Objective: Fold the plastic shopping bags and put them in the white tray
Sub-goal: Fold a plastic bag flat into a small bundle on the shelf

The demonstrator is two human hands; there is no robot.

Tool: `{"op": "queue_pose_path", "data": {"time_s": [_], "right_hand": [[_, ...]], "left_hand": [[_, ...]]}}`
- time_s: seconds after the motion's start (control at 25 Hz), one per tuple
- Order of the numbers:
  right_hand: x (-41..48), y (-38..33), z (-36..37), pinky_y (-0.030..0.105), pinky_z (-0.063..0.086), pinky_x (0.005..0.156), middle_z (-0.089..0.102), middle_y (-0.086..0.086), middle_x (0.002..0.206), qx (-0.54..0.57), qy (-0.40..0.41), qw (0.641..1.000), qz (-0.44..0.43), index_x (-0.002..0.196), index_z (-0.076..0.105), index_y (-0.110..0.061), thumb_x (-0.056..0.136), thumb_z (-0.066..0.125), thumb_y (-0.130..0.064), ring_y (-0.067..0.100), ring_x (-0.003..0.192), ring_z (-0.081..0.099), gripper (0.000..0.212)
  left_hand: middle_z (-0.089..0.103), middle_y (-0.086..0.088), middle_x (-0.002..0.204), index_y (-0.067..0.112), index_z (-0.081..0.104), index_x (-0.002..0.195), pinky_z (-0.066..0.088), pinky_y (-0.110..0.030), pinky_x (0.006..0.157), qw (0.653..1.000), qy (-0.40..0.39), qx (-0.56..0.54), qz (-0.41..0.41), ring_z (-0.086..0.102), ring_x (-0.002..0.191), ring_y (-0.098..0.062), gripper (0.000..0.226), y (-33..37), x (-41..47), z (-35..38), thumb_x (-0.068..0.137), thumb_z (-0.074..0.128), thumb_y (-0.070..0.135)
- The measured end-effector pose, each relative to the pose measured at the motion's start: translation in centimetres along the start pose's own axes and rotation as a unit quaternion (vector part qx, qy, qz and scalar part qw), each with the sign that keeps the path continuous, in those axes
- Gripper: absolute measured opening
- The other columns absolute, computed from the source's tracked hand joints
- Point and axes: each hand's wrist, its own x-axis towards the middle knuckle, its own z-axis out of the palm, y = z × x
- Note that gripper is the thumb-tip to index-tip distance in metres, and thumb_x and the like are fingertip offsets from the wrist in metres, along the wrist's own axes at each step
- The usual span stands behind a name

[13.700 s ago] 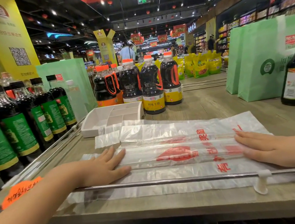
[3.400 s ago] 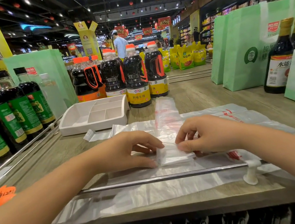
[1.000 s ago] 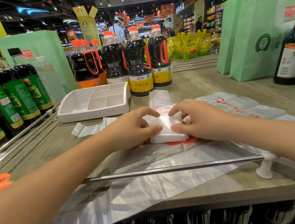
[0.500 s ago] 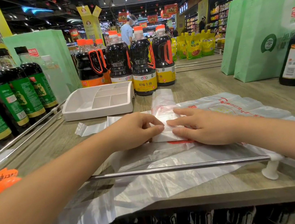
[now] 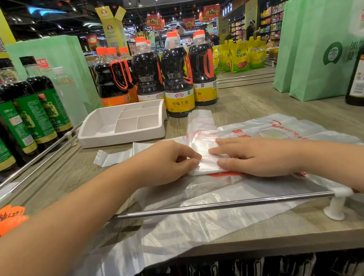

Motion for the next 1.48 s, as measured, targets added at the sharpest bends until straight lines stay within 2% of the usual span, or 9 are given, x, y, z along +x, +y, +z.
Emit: {"op": "queue_pose_path", "data": {"time_s": [0.2, 0.36, 0.48, 0.76, 0.92, 1.12, 1.24, 1.36, 1.48], "right_hand": [[-0.3, -0.2, -0.1, 0.027, 0.007, 0.121, 0.004, -0.023, 0.164, -0.016, -0.026, 1.0, 0.003, 0.153, 0.016, -0.052, 0.08, 0.036, -0.086, 0.001, 0.15, 0.007, 0.083], [-0.3, -0.5, -0.3, 0.025, 0.018, 0.117, 0.021, -0.021, 0.161, -0.046, 0.009, 0.999, -0.015, 0.152, 0.025, -0.046, 0.084, 0.036, -0.081, 0.005, 0.147, 0.022, 0.078], [-0.2, -0.6, -0.3, 0.031, 0.027, 0.117, 0.033, -0.016, 0.157, -0.07, 0.03, 0.997, -0.028, 0.151, 0.03, -0.042, 0.09, 0.037, -0.075, 0.008, 0.142, 0.033, 0.069], [-0.5, -0.7, -0.4, 0.032, 0.032, 0.113, 0.041, -0.015, 0.151, -0.079, 0.05, 0.994, -0.048, 0.153, 0.029, -0.038, 0.096, 0.041, -0.063, 0.009, 0.134, 0.04, 0.063], [-0.4, -0.9, -0.4, 0.037, 0.042, 0.102, 0.061, -0.012, 0.127, -0.031, 0.069, 0.994, -0.083, 0.131, 0.054, -0.034, 0.098, 0.049, -0.048, 0.009, 0.116, 0.053, 0.036], [-0.8, -0.8, -0.7, 0.026, 0.043, 0.096, 0.063, -0.021, 0.125, -0.002, 0.078, 0.993, -0.086, 0.129, 0.06, -0.042, 0.101, 0.051, -0.029, 0.0, 0.113, 0.054, 0.032], [-0.6, -0.5, -0.6, 0.019, 0.042, 0.08, 0.068, -0.021, 0.105, 0.016, 0.093, 0.993, -0.077, 0.11, 0.068, -0.038, 0.1, 0.052, -0.026, -0.004, 0.096, 0.056, 0.022], [-0.7, -0.5, -0.5, 0.02, 0.043, 0.071, 0.067, -0.017, 0.087, 0.033, 0.122, 0.989, -0.082, 0.088, 0.065, -0.034, 0.102, 0.047, -0.033, -0.001, 0.085, 0.058, 0.023], [-1.0, -0.6, -0.5, 0.016, 0.044, 0.074, 0.068, -0.017, 0.087, 0.062, 0.121, 0.986, -0.096, 0.089, 0.067, -0.032, 0.102, 0.049, -0.037, -0.001, 0.086, 0.059, 0.023]], "left_hand": [[0.058, 0.02, 0.081, 0.047, 0.062, 0.126, 0.035, -0.007, 0.063, 1.0, -0.022, 0.016, 0.012, 0.054, 0.074, 0.01, 0.03, 0.0, 0.1, -0.1, 0.099, 0.052, 0.042], [0.041, 0.015, 0.138, 0.048, 0.052, 0.136, 0.029, -0.02, 0.104, 0.996, -0.056, 0.038, 0.058, 0.037, 0.127, 0.0, 0.049, -1.6, -0.7, -1.2, 0.089, 0.062, 0.058], [0.033, 0.016, 0.153, 0.041, 0.042, 0.147, 0.024, -0.017, 0.108, 0.994, -0.049, 0.07, 0.073, 0.034, 0.138, -0.002, 0.054, -2.1, -0.5, -1.1, 0.095, 0.059, 0.036], [0.05, 0.011, 0.145, 0.032, 0.051, 0.144, 0.036, -0.025, 0.109, 0.986, 0.0, 0.125, 0.107, 0.047, 0.131, -0.011, 0.043, -2.0, 1.0, -0.2, 0.102, 0.05, 0.025], [0.053, 0.014, 0.142, 0.036, 0.054, 0.141, 0.032, -0.019, 0.106, 0.989, 0.006, 0.104, 0.107, 0.045, 0.13, -0.005, 0.039, -1.9, 0.8, -0.3, 0.103, 0.047, 0.029], [0.038, 0.018, 0.15, 0.04, 0.047, 0.145, 0.02, -0.014, 0.112, 0.992, -0.035, 0.046, 0.115, 0.031, 0.136, 0.003, 0.046, -2.1, -0.1, -0.4, 0.1, 0.054, 0.037], [0.027, 0.021, 0.158, 0.043, 0.042, 0.147, 0.018, -0.02, 0.115, 0.99, -0.023, 0.047, 0.128, 0.022, 0.142, 0.002, 0.056, -2.3, -0.2, -0.3, 0.094, 0.059, 0.05], [0.047, 0.018, 0.147, 0.037, 0.053, 0.141, 0.027, -0.013, 0.108, 0.988, 0.015, 0.051, 0.147, 0.038, 0.132, 0.001, 0.046, -2.0, 0.3, 0.0, 0.096, 0.06, 0.043], [0.067, 0.007, 0.119, 0.026, 0.068, 0.123, 0.045, -0.03, 0.097, 0.988, 0.026, 0.05, 0.142, 0.057, 0.107, -0.008, 0.026, -1.7, 0.6, 0.2, 0.1, 0.057, 0.029]]}}
